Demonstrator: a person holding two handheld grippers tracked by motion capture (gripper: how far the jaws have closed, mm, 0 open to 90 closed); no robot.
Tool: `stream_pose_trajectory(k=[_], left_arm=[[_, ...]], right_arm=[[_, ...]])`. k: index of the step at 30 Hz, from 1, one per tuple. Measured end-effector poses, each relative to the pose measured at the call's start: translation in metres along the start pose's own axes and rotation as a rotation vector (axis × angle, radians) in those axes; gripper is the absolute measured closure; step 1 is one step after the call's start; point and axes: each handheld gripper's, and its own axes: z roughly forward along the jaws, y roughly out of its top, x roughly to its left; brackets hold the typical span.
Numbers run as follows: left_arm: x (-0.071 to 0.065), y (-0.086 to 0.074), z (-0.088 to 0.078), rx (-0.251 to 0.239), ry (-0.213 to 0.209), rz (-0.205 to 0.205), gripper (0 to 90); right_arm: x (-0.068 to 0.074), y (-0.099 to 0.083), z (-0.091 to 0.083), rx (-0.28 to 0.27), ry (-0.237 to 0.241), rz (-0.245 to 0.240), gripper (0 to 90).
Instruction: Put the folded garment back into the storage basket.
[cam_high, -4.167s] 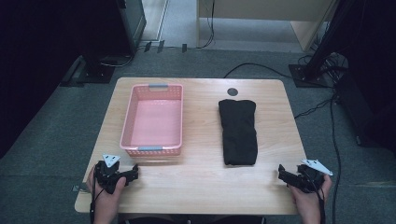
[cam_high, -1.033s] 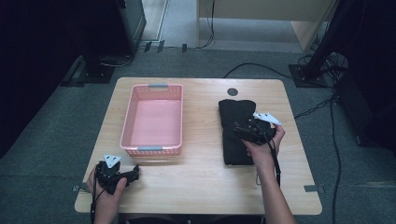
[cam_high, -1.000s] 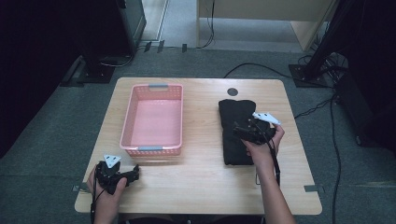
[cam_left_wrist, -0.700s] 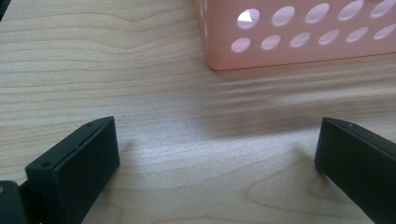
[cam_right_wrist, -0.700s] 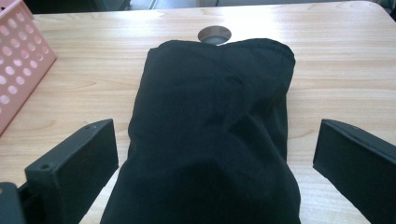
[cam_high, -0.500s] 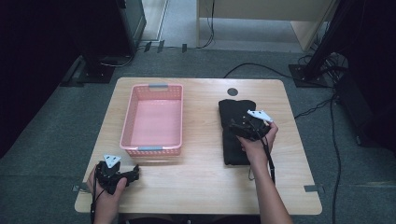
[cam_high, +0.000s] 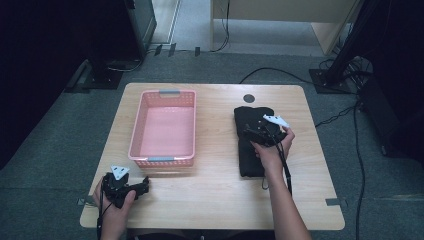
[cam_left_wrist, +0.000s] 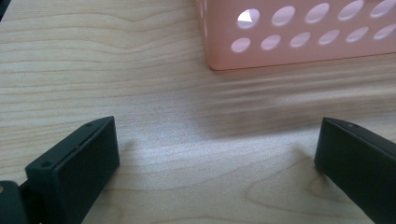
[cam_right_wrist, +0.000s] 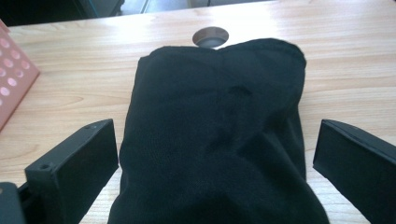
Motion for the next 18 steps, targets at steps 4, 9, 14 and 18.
stream_pose_trajectory(k=[4, 9, 14, 18], left_arm=[[0.0, 0.0, 0.0, 0.0, 0.0, 0.0, 0.0], [0.0, 0.0, 0.0, 0.0, 0.0, 0.0, 0.0], [0.0, 0.0, 0.0, 0.0, 0.0, 0.0, 0.0], [0.0, 0.0, 0.0, 0.0, 0.0, 0.0, 0.0]], right_arm=[[0.002, -0.001, 0.008, 0.033, -0.001, 0.014, 0.0], [0.002, -0.002, 0.018, 0.074, -0.025, 0.027, 0.0], [0.003, -0.006, 0.026, 0.106, -0.044, 0.028, 0.0], [0.006, -0.01, 0.033, 0.124, -0.076, -0.002, 0.0]])
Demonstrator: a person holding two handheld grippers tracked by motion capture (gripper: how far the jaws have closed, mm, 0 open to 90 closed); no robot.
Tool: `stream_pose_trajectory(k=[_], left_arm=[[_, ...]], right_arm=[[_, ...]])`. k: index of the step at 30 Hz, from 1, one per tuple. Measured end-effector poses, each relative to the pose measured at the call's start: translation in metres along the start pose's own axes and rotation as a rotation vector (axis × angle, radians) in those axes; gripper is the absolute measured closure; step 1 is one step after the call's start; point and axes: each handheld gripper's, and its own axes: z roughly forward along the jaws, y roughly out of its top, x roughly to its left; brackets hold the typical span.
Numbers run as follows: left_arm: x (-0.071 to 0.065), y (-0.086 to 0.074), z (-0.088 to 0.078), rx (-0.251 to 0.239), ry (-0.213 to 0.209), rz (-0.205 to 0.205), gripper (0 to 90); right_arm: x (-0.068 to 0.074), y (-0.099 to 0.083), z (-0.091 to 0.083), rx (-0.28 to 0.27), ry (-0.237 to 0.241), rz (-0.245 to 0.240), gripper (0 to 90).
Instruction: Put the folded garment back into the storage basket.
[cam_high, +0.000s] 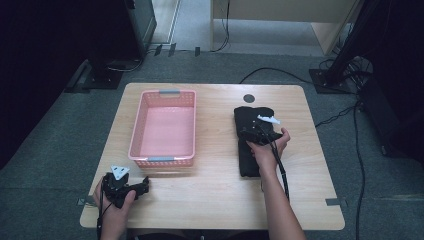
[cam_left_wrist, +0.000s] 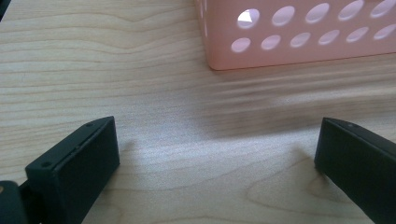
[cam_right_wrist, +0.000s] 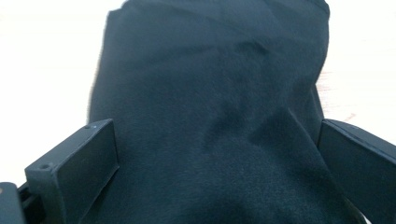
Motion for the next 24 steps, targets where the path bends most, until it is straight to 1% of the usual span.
stream_pose_trajectory(k=[4, 7, 11, 13, 16, 18, 20, 22, 24], left_arm=[[0.0, 0.0, 0.0, 0.0, 0.0, 0.0, 0.0], [0.0, 0.0, 0.0, 0.0, 0.0, 0.0, 0.0], [0.0, 0.0, 0.0, 0.0, 0.0, -0.001, 0.0], [0.0, 0.0, 0.0, 0.0, 0.0, -0.001, 0.0], [0.0, 0.0, 0.0, 0.0, 0.0, -0.001, 0.0], [0.0, 0.0, 0.0, 0.0, -0.001, 0.0, 0.0], [0.0, 0.0, 0.0, 0.0, -0.001, 0.001, 0.0], [-0.001, 0.0, 0.0, 0.0, -0.001, 0.001, 0.0], [-0.001, 0.0, 0.0, 0.0, -0.002, 0.001, 0.0]], right_arm=[[0.002, -0.003, 0.004, -0.006, -0.025, -0.016, 0.0], [0.005, -0.005, 0.007, -0.02, -0.043, -0.053, 0.0], [0.009, -0.012, 0.012, -0.044, -0.056, -0.079, 0.0], [0.008, -0.014, 0.013, -0.053, -0.046, -0.063, 0.0], [0.007, -0.017, 0.013, -0.067, -0.036, -0.06, 0.0], [0.005, -0.017, 0.014, -0.053, -0.016, -0.047, 0.0], [0.003, -0.017, 0.015, -0.032, -0.002, -0.023, 0.0], [0.003, -0.017, 0.016, -0.029, -0.001, -0.024, 0.0], [0.004, -0.018, 0.016, -0.025, -0.01, -0.035, 0.3]])
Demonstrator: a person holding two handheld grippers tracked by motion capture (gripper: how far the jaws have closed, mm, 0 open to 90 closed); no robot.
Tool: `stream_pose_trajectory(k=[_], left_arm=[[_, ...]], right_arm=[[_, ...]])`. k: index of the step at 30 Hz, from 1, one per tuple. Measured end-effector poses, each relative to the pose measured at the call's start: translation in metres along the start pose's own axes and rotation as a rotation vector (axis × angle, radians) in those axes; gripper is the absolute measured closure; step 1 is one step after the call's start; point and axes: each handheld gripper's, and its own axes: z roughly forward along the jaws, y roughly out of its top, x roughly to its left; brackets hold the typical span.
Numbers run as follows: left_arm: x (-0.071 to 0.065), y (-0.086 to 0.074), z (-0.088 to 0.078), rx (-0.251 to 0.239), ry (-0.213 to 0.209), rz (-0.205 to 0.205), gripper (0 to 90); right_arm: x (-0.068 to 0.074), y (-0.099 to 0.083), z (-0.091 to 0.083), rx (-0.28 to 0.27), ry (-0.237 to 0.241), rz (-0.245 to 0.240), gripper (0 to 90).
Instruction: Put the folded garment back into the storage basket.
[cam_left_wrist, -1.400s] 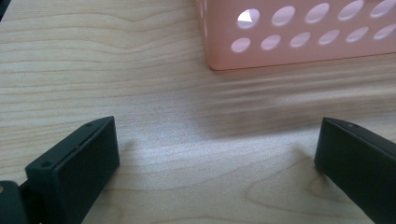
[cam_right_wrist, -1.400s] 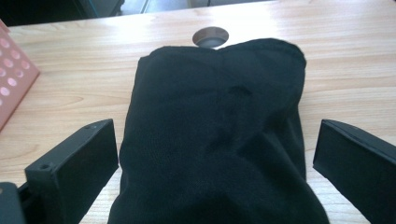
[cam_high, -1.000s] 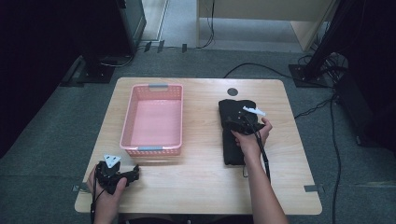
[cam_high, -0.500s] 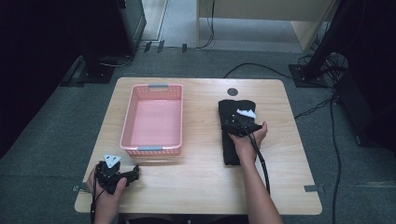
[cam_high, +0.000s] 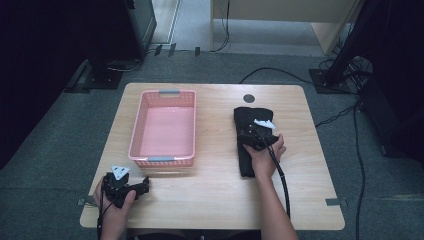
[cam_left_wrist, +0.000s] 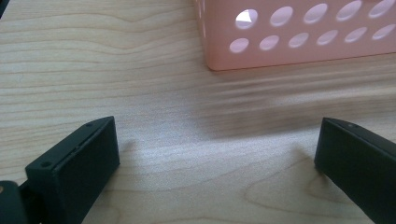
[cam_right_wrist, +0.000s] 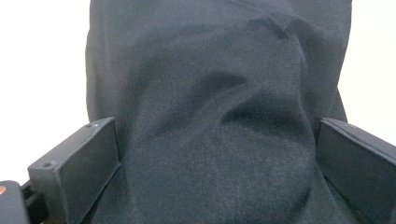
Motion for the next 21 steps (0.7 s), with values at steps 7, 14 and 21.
stream_pose_trajectory(k=[7, 14, 21], left_arm=[[-0.0005, 0.0002, 0.0002, 0.0, 0.001, 0.001, 0.0], [-0.0006, 0.0002, 0.0002, 0.0, 0.002, 0.0, 0.0], [-0.0008, 0.0005, 0.0003, 0.001, 0.001, 0.001, 0.0]], right_arm=[[0.0033, -0.001, 0.0012, 0.025, -0.04, -0.038, 5.5], [0.0009, -0.0025, -0.0018, 0.011, -0.053, -0.038, 21.4], [-0.0053, -0.0048, -0.0063, -0.02, -0.08, 0.008, 40.0]])
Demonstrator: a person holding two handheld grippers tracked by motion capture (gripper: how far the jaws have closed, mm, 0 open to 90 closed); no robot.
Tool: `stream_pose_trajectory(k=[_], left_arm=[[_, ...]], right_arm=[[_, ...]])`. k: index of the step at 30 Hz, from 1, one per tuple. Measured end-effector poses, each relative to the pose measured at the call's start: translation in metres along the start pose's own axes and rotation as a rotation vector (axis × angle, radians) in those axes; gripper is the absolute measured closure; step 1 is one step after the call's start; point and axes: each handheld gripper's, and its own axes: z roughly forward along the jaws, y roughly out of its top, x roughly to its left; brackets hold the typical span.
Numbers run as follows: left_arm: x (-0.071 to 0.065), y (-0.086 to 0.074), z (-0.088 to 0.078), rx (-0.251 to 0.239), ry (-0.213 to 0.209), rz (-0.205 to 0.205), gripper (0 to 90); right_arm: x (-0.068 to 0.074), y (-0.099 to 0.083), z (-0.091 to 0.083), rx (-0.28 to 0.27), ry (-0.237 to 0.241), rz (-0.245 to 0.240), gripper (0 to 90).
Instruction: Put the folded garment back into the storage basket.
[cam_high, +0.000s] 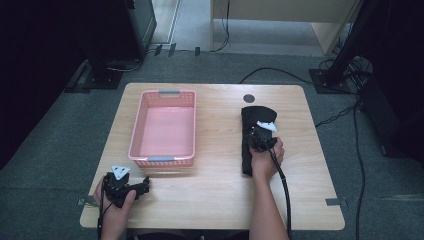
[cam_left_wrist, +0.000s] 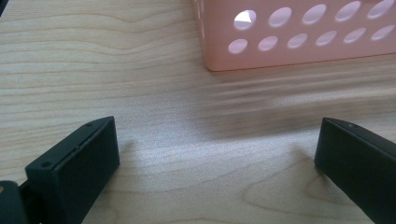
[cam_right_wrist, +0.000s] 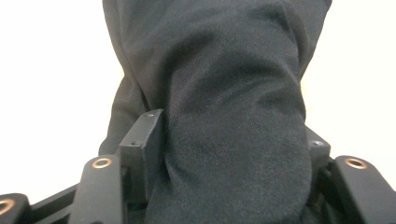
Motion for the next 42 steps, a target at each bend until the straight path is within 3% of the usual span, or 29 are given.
stream_pose_trajectory(k=[6, 15, 20, 25, 33, 42], left_arm=[[0.0, 0.0, 0.0, -0.001, -0.002, 0.002, 0.0], [-0.001, 0.001, 0.001, 0.0, -0.002, 0.002, 0.0], [-0.001, 0.001, 0.001, 0.001, -0.002, 0.001, 0.0], [-0.001, 0.001, 0.001, 0.001, -0.002, 0.002, 0.0], [-0.001, 0.001, 0.001, 0.0, -0.003, 0.002, 0.0], [-0.001, 0.001, 0.001, -0.003, -0.002, 0.002, 0.0]], right_arm=[[-0.008, -0.001, -0.002, -0.017, 0.02, 0.032, 52.9], [-0.007, -0.002, -0.003, -0.023, 0.002, -0.014, 55.8], [-0.002, -0.003, -0.003, -0.022, -0.026, -0.083, 54.9], [-0.004, -0.003, -0.003, -0.023, -0.012, -0.095, 55.2], [0.002, -0.005, -0.005, -0.05, -0.044, -0.141, 59.3], [-0.002, -0.006, -0.009, -0.074, -0.004, -0.065, 61.5]])
